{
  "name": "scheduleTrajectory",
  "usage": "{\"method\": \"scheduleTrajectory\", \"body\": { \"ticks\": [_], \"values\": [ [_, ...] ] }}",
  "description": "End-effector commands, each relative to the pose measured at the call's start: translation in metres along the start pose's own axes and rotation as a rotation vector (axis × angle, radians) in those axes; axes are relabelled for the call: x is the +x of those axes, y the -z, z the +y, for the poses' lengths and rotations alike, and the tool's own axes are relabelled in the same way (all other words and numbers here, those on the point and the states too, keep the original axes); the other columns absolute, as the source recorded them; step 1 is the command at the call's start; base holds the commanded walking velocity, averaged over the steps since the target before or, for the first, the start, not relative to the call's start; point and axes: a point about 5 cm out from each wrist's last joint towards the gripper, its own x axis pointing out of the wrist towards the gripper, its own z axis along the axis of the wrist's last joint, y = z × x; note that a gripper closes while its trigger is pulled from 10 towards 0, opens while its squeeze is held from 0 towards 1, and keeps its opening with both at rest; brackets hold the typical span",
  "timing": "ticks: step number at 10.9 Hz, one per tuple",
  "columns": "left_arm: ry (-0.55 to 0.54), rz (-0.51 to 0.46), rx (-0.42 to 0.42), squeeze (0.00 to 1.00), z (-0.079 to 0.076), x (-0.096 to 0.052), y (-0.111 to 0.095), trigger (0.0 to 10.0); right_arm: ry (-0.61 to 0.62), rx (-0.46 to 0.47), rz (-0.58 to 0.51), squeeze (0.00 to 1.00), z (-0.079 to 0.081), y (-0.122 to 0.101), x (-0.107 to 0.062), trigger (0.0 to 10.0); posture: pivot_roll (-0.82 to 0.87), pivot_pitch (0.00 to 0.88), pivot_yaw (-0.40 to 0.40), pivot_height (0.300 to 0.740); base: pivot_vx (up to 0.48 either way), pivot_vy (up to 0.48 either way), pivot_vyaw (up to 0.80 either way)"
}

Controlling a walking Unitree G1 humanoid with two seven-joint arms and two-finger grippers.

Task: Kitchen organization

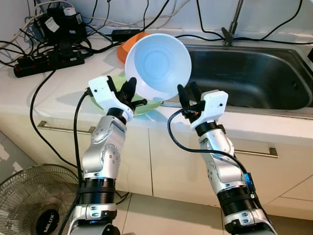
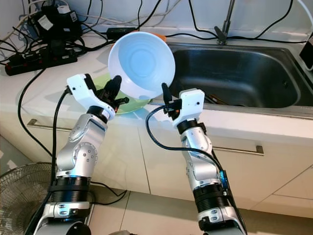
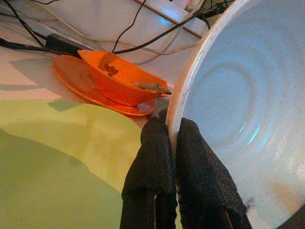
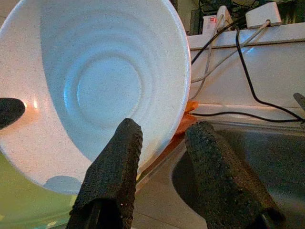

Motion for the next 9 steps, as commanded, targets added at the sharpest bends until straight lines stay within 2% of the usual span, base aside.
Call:
{"method": "scheduleTrajectory", "body": {
  "ticks": [1,3,5,9],
  "values": [
    [0.027,-0.054,-0.008,0.0,-0.0028,-0.0011,-0.0097,10.0,0.01,0.004,-0.005,0.0,-0.0002,-0.0018,-0.0001,10.0,0.07,0.0,0.068,0.74,0.0,0.0,0.0],
    [0.014,-0.067,-0.02,0.0,0.0009,-0.0022,-0.0118,10.0,0.067,0.004,-0.009,0.0,-0.0062,-0.0028,0.0016,10.0,0.08,0.0,0.067,0.74,0.0,0.0,0.0],
    [0.013,-0.071,-0.037,0.0,0.0015,-0.0027,-0.012,10.0,0.111,0.047,0.004,0.0,-0.0092,-0.0012,0.0036,10.0,0.08,0.0,0.066,0.74,0.0,0.0,0.0],
    [0.013,-0.074,-0.044,0.0,0.0024,-0.0025,-0.0121,10.0,0.082,0.101,0.009,0.0,-0.0025,-0.0014,0.0049,10.0,0.08,0.0,0.067,0.74,0.0,0.0,0.0]
  ]
}}
